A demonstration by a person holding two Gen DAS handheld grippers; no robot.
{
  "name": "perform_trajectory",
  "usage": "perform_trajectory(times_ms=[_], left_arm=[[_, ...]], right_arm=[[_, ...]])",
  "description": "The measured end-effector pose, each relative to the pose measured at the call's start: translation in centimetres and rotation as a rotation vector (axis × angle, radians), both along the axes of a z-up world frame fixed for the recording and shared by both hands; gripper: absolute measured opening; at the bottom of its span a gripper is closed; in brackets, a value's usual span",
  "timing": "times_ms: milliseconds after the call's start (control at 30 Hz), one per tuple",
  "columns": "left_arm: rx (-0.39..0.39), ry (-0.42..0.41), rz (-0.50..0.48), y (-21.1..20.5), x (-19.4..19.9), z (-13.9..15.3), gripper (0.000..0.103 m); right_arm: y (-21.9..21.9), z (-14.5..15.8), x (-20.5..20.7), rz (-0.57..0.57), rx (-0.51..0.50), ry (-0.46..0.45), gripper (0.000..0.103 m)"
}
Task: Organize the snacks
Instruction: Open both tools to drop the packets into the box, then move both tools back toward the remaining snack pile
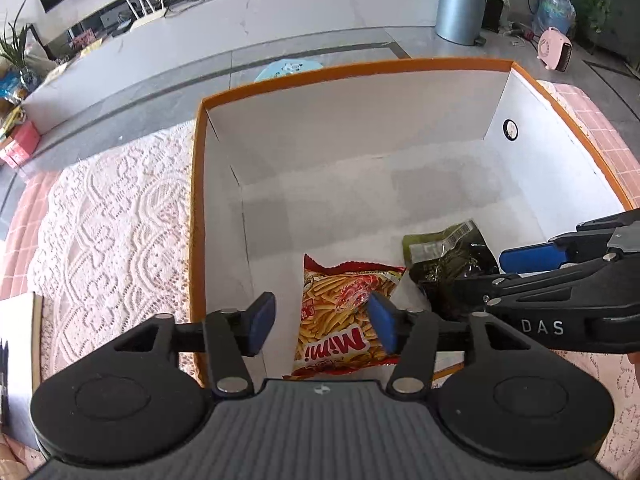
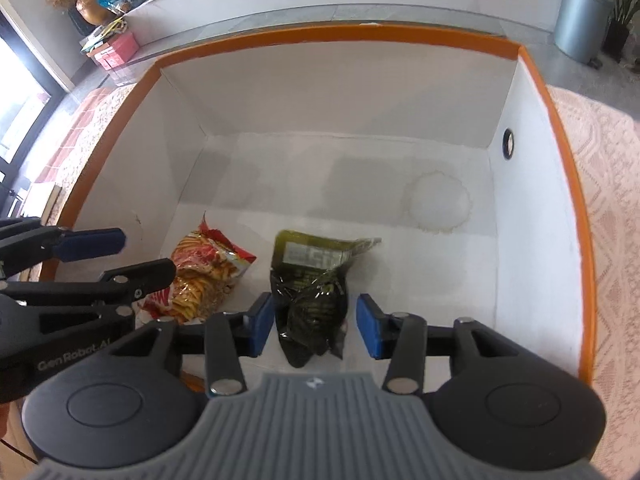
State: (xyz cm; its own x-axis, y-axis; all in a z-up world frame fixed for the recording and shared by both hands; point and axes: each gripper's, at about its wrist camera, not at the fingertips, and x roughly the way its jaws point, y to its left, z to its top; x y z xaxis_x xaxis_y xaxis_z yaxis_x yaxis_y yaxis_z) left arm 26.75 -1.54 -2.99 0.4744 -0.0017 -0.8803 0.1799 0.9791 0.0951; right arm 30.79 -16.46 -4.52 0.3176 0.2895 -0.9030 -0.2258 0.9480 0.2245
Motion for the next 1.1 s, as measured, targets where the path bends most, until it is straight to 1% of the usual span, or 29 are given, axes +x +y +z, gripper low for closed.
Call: perform_trajectory(times_ms=[33,67,167,367,467,533,767,867,933,1100], left_arm=[[0.003,-0.008,-0.004,-0.1,-0.1,0.2,0.068],[0.003,-0.013,-0.007,-0.2,-0.3,0.4,0.068],[0.003,-0.024,-0.007,-0.5,-0.6,0.9,0.068],[0.0,-0.052,-0.014,-0.7,-1.5,2.3,0.069],[-0.022,-0.067,-0.005,-0.5,-2.2,3.1,0.069],[-0.045,-0.095,0.008,-0.3,-2.9,3.7,0.069],[-0.156,-0.204,0.066,0.5,-6.4,6.7,0.069],[-0.184,-0.268,0.089,0.6,-8.4,8.0,0.069],[-0.185,-0.311,0.098,0.5,-9.9,8.7,0.069],[-0.245,-0.341,0.102,0.7,-13.2,9.7,0.069]], right_arm=[[-0.1,0.1,0.1,0.001,0.003,-0.001,0.046],[-0.1,0.2,0.1,-0.002,0.006,-0.001,0.052],[-0.2,0.6,0.0,-0.012,-0.012,-0.006,0.061],[-0.4,2.1,-0.9,-0.012,-0.058,-0.063,0.068],[-0.7,3.1,-1.4,-0.02,-0.067,-0.085,0.072],[-0.9,3.9,-2.0,-0.023,-0.067,-0.107,0.074],[-2.2,7.2,-5.5,-0.082,-0.068,-0.25,0.077],[-2.5,8.5,-7.2,-0.085,-0.067,-0.313,0.078],[-2.5,9.4,-8.7,-0.076,-0.078,-0.36,0.08],[-2.4,10.9,-13.1,-0.057,-0.108,-0.472,0.082]])
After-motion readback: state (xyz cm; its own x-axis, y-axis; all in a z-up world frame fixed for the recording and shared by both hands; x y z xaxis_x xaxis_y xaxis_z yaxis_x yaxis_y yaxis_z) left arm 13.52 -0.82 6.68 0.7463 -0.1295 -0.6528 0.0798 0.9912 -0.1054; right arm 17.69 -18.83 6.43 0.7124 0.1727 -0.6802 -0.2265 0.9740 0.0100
